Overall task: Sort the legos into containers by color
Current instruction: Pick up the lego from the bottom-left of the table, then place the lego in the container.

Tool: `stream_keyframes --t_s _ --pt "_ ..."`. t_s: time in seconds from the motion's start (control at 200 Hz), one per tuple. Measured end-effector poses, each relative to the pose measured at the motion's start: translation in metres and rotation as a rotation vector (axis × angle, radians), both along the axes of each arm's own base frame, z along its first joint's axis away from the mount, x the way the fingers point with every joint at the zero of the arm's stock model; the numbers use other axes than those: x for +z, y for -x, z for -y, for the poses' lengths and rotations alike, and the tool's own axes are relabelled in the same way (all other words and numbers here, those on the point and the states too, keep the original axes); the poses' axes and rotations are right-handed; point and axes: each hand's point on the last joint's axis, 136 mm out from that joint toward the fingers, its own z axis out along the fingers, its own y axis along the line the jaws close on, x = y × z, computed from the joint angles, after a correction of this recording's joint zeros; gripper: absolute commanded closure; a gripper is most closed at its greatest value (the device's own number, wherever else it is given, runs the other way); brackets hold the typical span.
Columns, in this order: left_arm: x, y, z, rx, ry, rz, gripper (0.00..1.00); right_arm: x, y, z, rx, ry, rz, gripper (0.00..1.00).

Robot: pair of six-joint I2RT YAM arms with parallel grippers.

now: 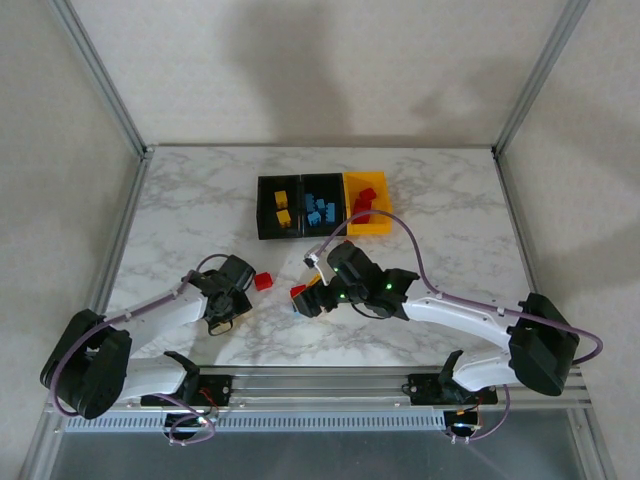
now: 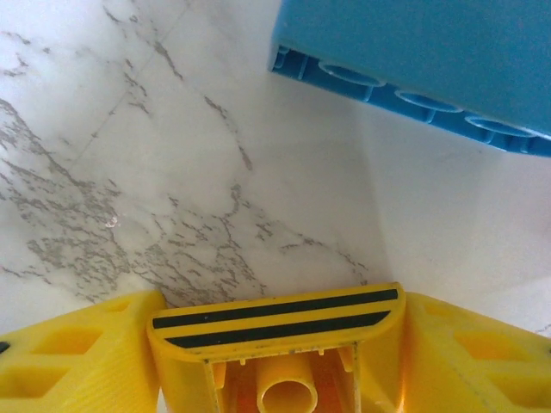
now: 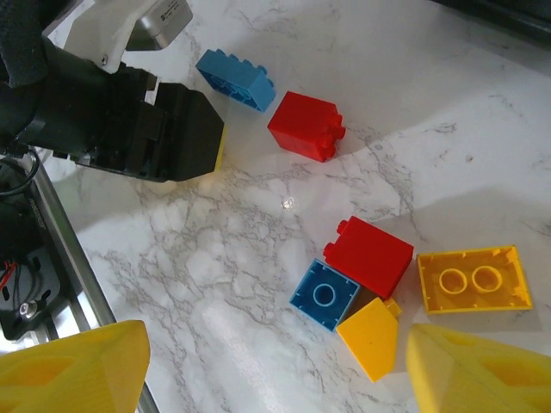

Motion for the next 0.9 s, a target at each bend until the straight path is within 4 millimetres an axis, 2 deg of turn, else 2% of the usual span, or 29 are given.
stream_keyframes --t_s 0.24,0.35,0.491,0.596,0.721,0.901 --pt "0.008 -0.004 0.003 -0.001 0.016 0.021 0.44 -0.001 0.0 0.002 -0.006 0.001 0.004 0.22" --pt "0.029 -0.02 0.011 -0.006 0.042 0.08 0.44 0.003 0.0 0.002 -0.008 -0.009 0.008 0.22" --pt "0.077 -0.057 0.028 -0.024 0.087 0.206 0.44 0.012 -0.001 0.004 -0.013 -0.029 0.02 0.22" --pt "0.103 -0.084 0.039 -0.044 0.091 0.265 0.44 0.014 -0.009 0.009 -0.042 -0.033 0.023 0.22" --pt "0.12 -0.117 0.054 -0.068 0.076 0.291 0.44 0.012 -0.021 0.017 -0.098 -0.024 0.016 0.22" --pt "0.141 -0.179 0.084 -0.092 0.074 0.341 0.43 0.015 -0.027 0.024 -0.146 -0.026 0.013 0.22"
